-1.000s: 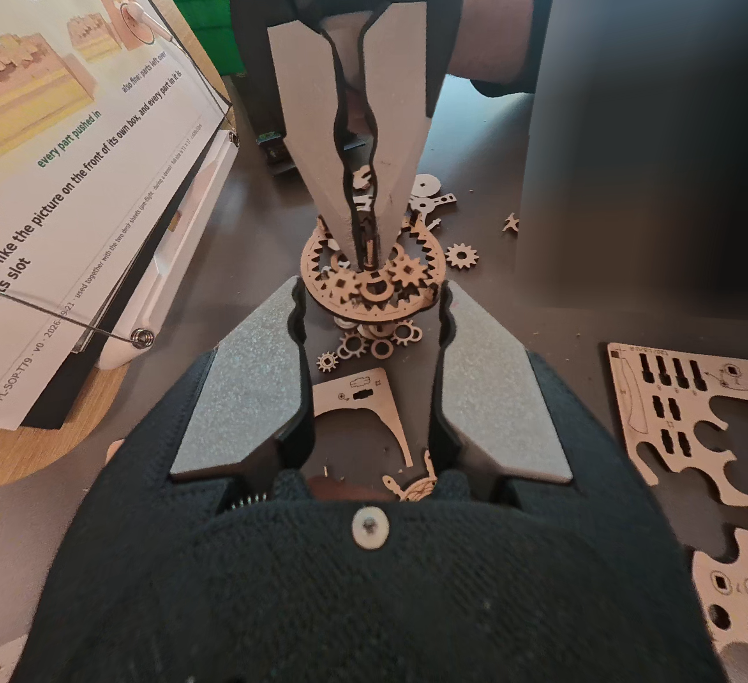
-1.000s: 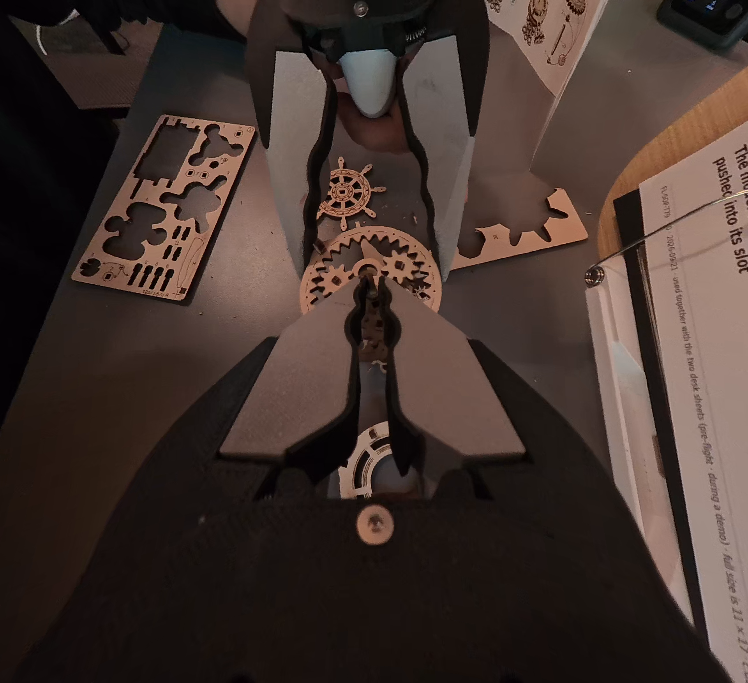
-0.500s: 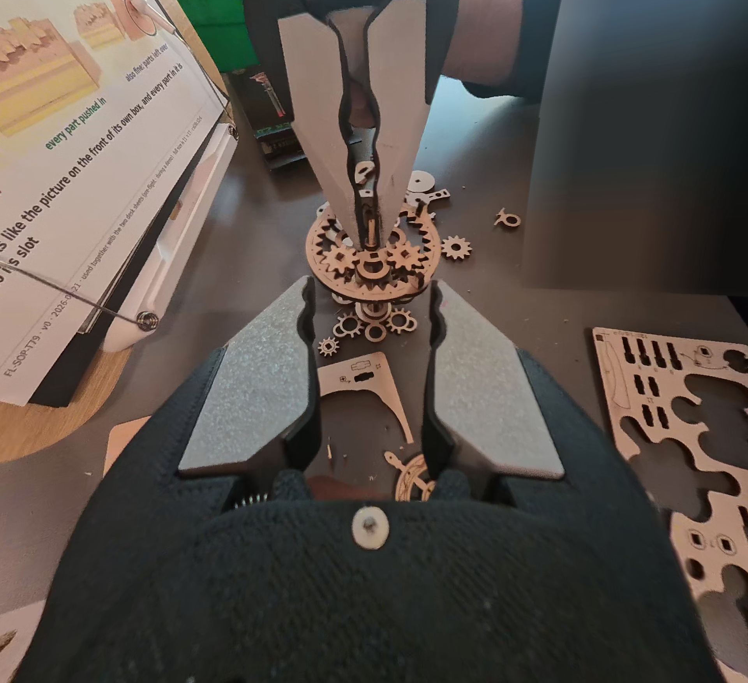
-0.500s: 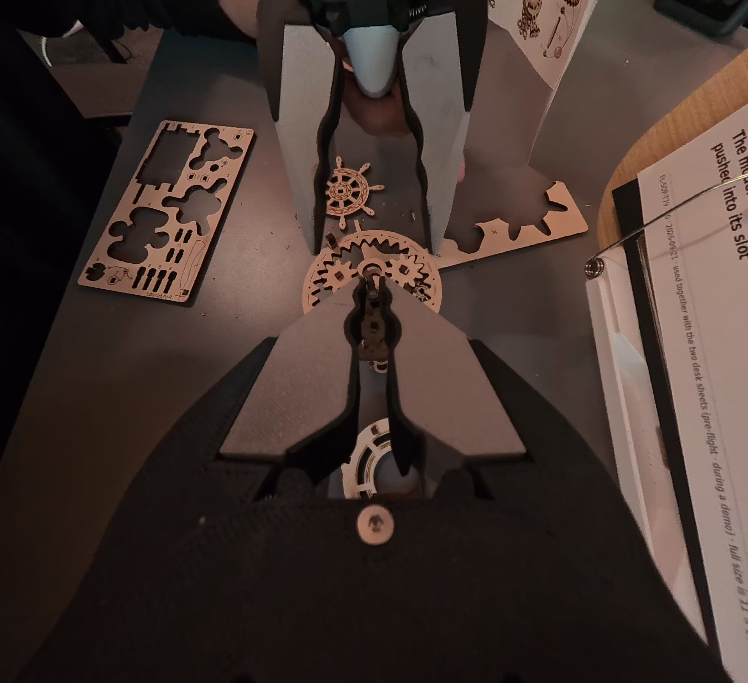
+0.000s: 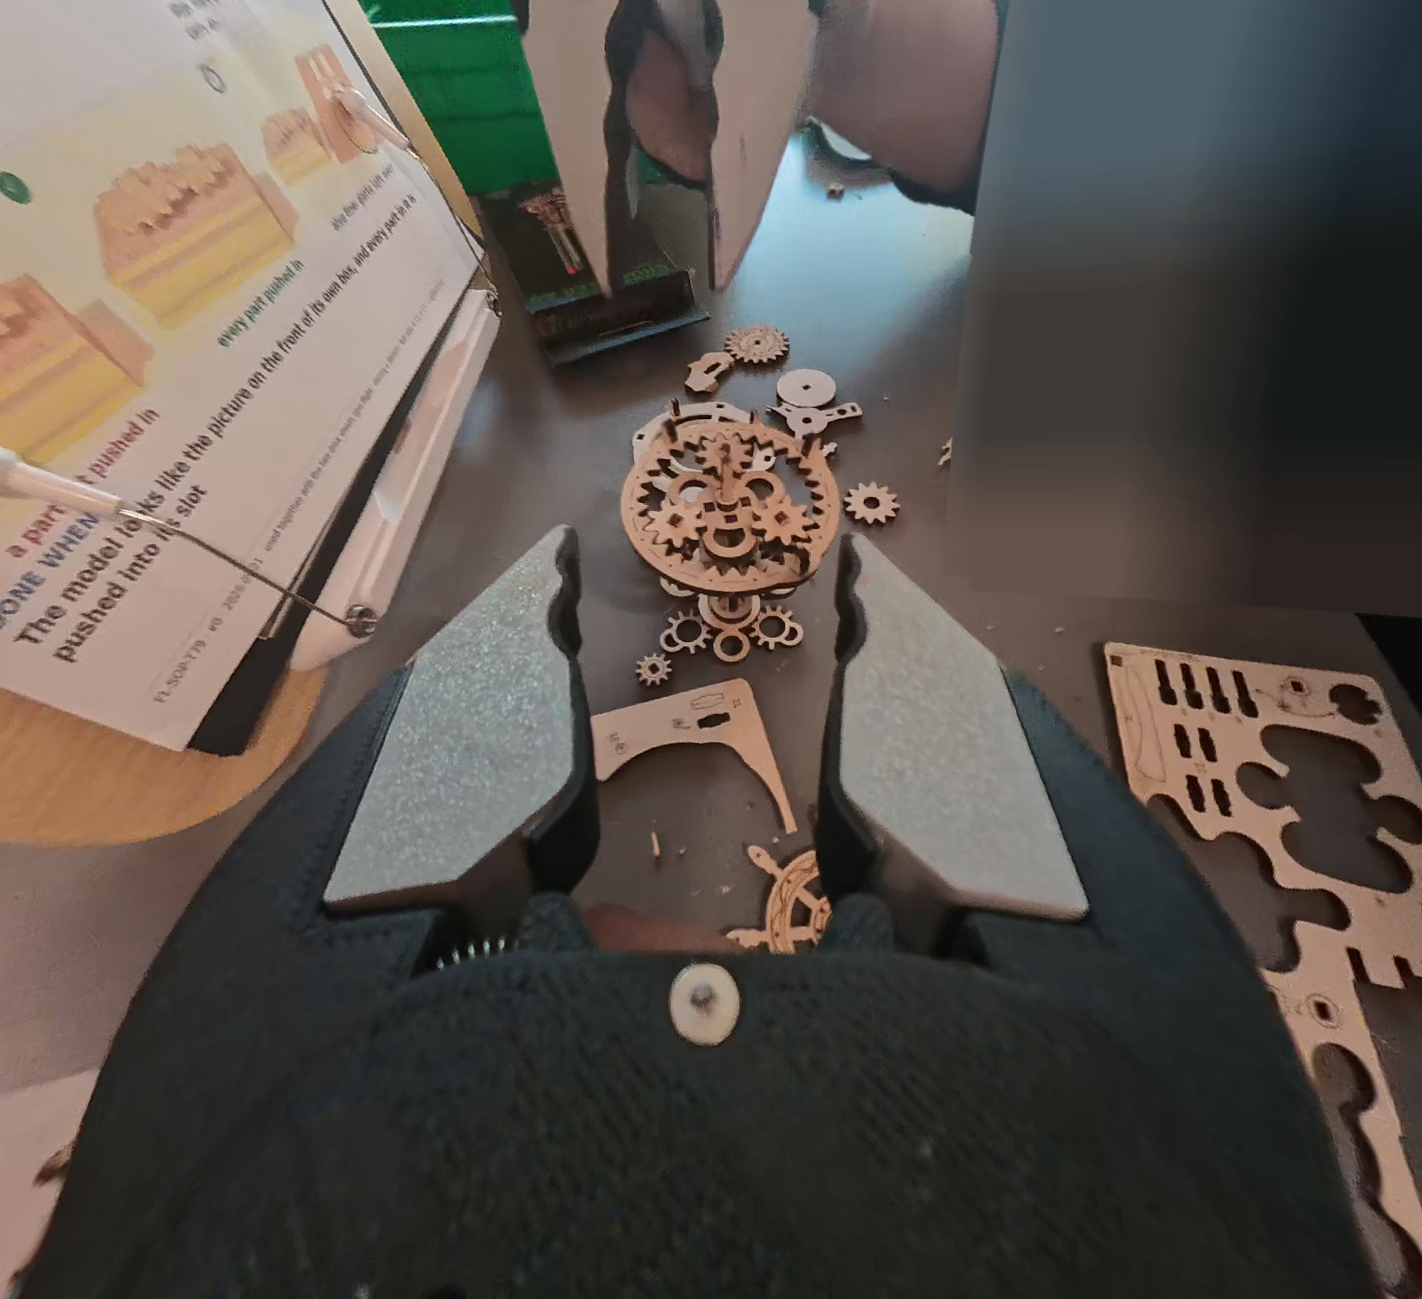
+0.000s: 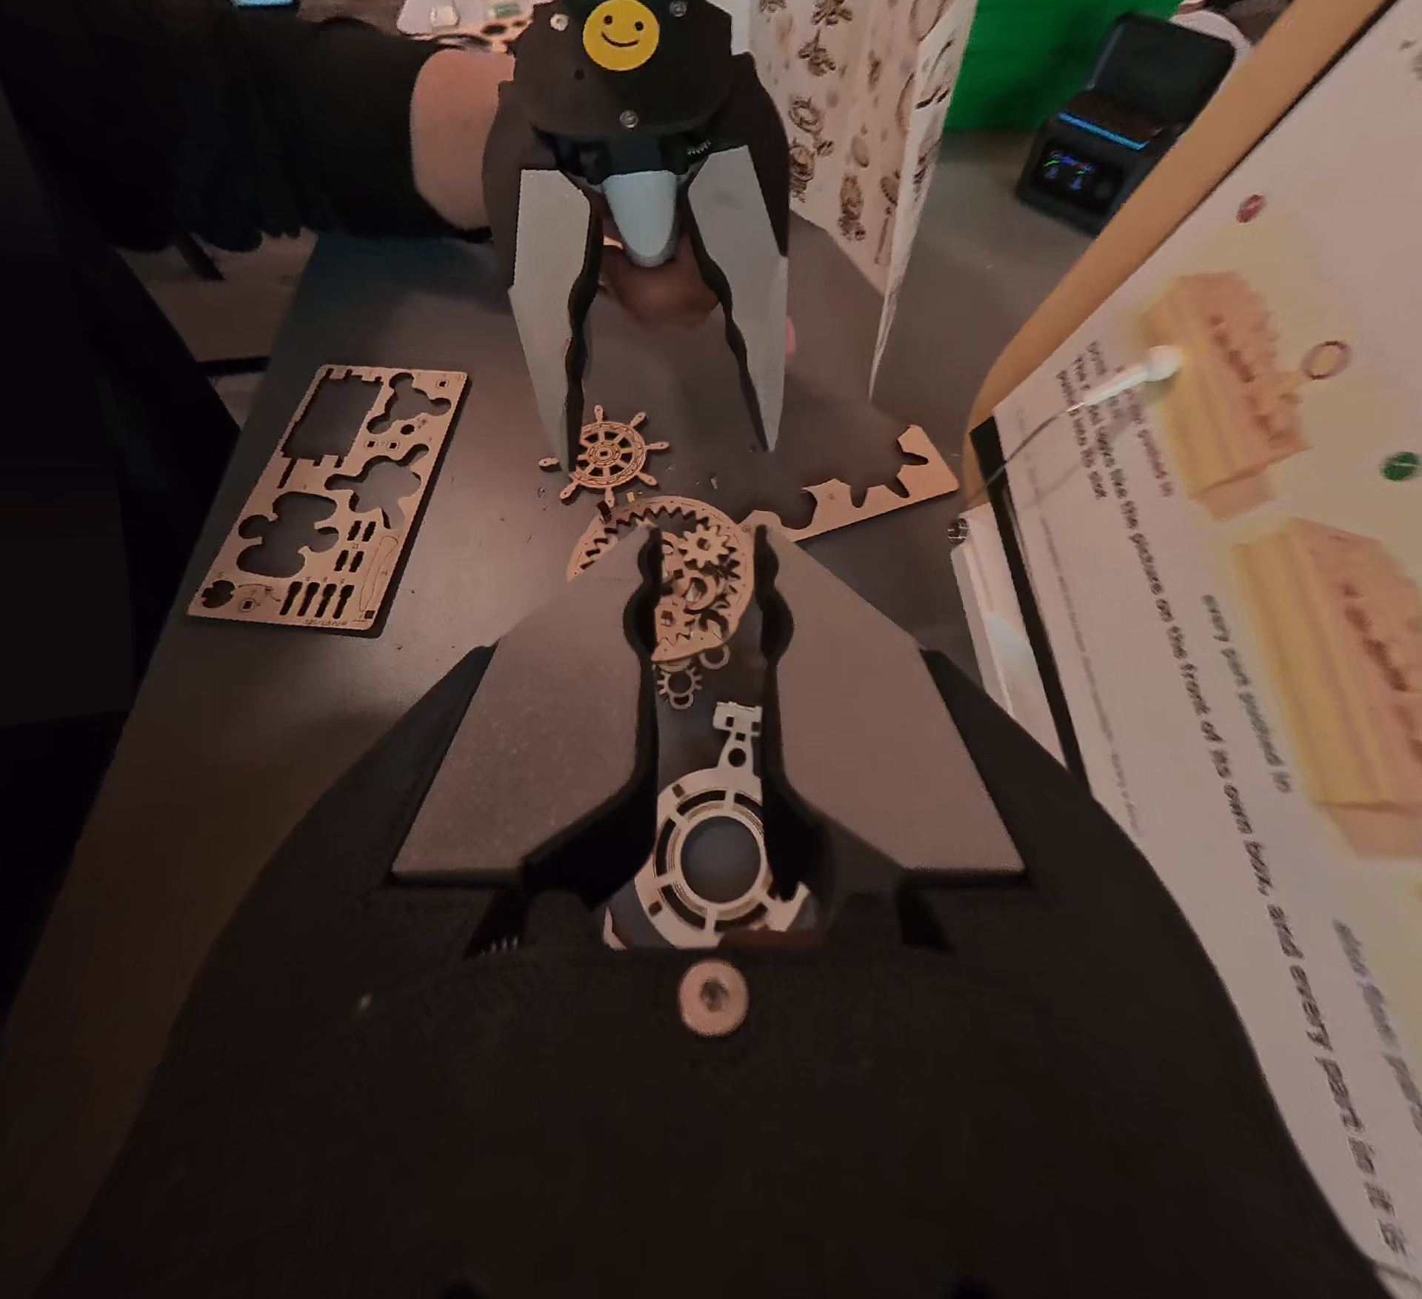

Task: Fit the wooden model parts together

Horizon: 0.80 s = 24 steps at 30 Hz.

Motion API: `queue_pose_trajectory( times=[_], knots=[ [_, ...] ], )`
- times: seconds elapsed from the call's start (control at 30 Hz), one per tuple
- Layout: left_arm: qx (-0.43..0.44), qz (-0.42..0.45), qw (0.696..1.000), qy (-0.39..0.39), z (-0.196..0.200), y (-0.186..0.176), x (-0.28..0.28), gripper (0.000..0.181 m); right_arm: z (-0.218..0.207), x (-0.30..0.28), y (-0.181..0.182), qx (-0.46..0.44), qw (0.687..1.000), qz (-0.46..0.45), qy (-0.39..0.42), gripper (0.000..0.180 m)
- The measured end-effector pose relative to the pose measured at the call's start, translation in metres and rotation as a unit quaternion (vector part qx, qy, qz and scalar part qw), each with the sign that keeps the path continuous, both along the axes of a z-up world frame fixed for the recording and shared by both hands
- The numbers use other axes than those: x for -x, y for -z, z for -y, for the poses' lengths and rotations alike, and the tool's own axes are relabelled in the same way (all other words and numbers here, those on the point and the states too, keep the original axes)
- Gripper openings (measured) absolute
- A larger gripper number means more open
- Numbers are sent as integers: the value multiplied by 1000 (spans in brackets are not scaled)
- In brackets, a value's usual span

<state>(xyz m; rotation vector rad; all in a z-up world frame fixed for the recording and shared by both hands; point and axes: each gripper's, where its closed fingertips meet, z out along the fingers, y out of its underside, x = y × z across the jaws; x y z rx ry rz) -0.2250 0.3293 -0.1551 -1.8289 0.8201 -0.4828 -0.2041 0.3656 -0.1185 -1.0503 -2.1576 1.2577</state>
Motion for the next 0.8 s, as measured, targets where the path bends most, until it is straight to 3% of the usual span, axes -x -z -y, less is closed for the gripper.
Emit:
queue_pose_trajectory(
  times=[0.33, 0.5, 0.6, 0.7, 0.8],
  knots=[
    [-5, -34, 997, -76, -3, -25, 16, 65, -8, -21, 9, 20, 998, 12, 60, 34],
    [16, 0, 991, -135, 5, -42, 21, 73, -34, -33, 23, 16, 987, 11, 160, 45],
    [44, 24, 984, -170, 18, -46, 22, 76, -49, -35, 25, 82, 972, -11, 219, 50],
    [36, 80, 972, -219, 32, -59, 30, 85, -71, -37, 10, 122, 948, -85, 281, 68],
    [-40, 201, 951, -233, 50, -99, 37, 80, -81, -49, -22, 162, 921, -177, 307, 70]
  ],
)
